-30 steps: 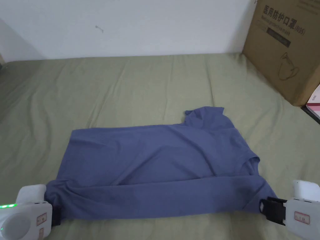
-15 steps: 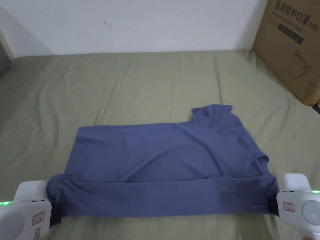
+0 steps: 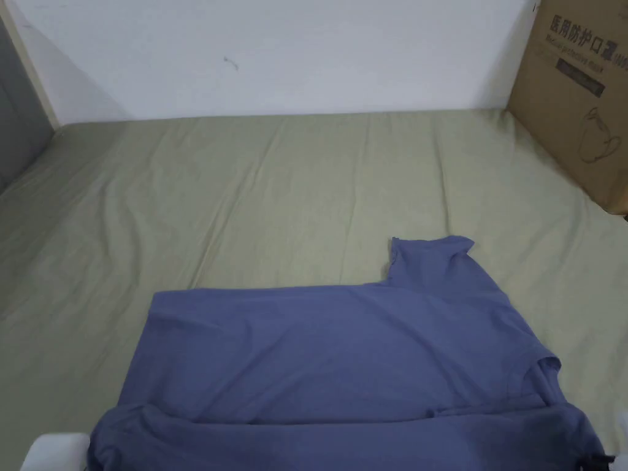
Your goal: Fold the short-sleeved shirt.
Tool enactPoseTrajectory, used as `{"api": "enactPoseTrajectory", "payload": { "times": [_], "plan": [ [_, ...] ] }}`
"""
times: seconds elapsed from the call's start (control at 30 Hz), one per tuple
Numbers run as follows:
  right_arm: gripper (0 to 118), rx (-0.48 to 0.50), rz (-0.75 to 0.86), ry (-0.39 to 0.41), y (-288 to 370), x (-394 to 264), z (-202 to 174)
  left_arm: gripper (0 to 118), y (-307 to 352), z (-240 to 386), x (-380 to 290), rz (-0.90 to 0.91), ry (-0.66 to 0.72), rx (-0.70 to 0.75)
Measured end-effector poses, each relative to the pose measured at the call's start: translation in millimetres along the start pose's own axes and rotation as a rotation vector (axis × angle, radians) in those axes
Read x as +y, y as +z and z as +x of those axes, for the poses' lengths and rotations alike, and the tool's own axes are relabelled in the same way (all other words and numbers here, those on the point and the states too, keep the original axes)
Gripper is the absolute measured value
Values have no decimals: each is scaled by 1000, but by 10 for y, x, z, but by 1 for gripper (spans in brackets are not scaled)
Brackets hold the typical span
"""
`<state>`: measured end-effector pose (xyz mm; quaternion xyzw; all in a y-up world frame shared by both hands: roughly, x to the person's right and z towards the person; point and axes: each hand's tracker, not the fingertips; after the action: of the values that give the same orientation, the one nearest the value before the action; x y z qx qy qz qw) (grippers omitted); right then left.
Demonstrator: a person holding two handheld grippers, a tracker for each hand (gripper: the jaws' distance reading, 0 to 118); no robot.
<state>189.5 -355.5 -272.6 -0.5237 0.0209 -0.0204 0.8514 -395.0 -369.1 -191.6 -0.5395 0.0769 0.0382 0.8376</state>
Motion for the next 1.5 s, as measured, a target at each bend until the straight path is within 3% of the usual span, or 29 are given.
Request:
{"api": "enactPoseTrajectory", "payload": {
  "times": [0.03, 0.1, 0.2, 0.3, 0.33, 0.37, 0.4, 0.43, 0.47, 0.6, 0.67, 0.8, 0.83, 0.87, 0.93, 0.97, 1.1, 1.3, 1.33, 1.43, 1.5],
  "plan": [
    [54, -12, -15, 1, -40, -16, 0, 37, 9, 17, -22, 2, 19, -8],
    [60, -87, -63, -6, -64, -16, -3, 96, 45, 11, 12, -12, 48, 20],
    [60, -63, 17, -48, 115, 129, 33, 113, 247, -14, 126, 59, 42, -3],
    [60, -18, 98, -72, 293, 373, -5, 109, 431, 21, 362, 107, 55, -25],
    [59, 21, 131, -82, 344, 459, -22, 103, 479, 62, 438, 154, 48, -41],
    [55, 51, 166, -86, 384, 545, -45, 89, 507, 108, 509, 175, 43, -53],
    [39, 55, 199, -78, 405, 602, -88, 62, 508, 155, 565, 173, 40, -53],
    [1, 42, 234, -70, 405, 679, -165, 18, 462, 208, 629, 183, 32, -54],
    [0, -14, 222, -28, 353, 721, -230, 1, 390, 275, 673, 187, 21, -49],
    [0, 53, 170, -5, 79, 872, -431, 0, 165, 469, 777, 170, -11, -5],
    [0, 38, 168, 25, -29, 953, -531, 0, 55, 477, 847, 119, 57, -57],
    [0, 58, 198, 13, -233, 1373, -572, 0, 39, 562, 965, 138, 37, -37],
    [11, 76, 196, 2, -318, 1557, -556, 0, 6, 536, 1009, 138, 32, -33],
    [35, 107, 194, -13, -421, 1754, -544, 0, -2, 529, 1058, 137, 35, -31],
    [99, 110, 132, -13, -533, 1946, -568, 0, -24, 508, 1125, 133, 47, -42],
    [102, 80, 100, 19, -657, 2083, -598, 0, -45, 460, 1159, 135, 55, -49],
    [102, 1, 78, 85, -1266, 2790, -549, 0, -236, 410, 1273, 91, 75, -17],
    [98, 16, -31, 87, -1742, 2896, -463, 0, -379, 419, 1325, 57, 73, -12],
    [89, 31, -55, 84, -1797, 2882, -451, 0, -402, 433, 1328, 50, 68, -11],
    [80, 26, -46, 72, -1763, 2860, -456, 0, -440, 426, 1300, 33, 52, -11],
    [59, 25, -10, 142, -1674, 2842, -473, 0, -461, 417, 1282, 26, 51, -13]
  ]
}}
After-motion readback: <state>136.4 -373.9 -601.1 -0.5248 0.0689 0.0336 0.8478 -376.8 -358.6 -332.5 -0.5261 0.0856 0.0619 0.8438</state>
